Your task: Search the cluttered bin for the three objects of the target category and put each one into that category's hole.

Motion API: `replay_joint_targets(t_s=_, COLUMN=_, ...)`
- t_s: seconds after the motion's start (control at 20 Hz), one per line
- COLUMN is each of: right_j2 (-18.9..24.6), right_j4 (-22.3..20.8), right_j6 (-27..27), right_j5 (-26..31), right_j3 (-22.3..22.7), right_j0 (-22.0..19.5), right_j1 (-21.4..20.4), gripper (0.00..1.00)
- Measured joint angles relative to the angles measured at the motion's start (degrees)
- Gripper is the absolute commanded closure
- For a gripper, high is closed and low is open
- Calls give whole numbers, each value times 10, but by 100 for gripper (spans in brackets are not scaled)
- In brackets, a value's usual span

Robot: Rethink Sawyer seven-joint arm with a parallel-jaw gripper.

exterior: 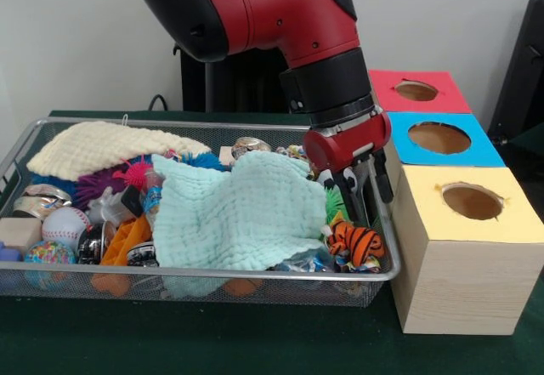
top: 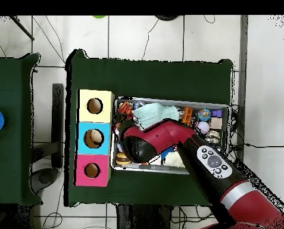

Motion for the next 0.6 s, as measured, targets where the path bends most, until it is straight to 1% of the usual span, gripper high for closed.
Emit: replay_joint_targets(t_s=0.6, right_j2=0, right_j4=4, right_j6=0, right_j5=0, right_j3=0, right_j0=-16, right_j1=7, gripper=0)
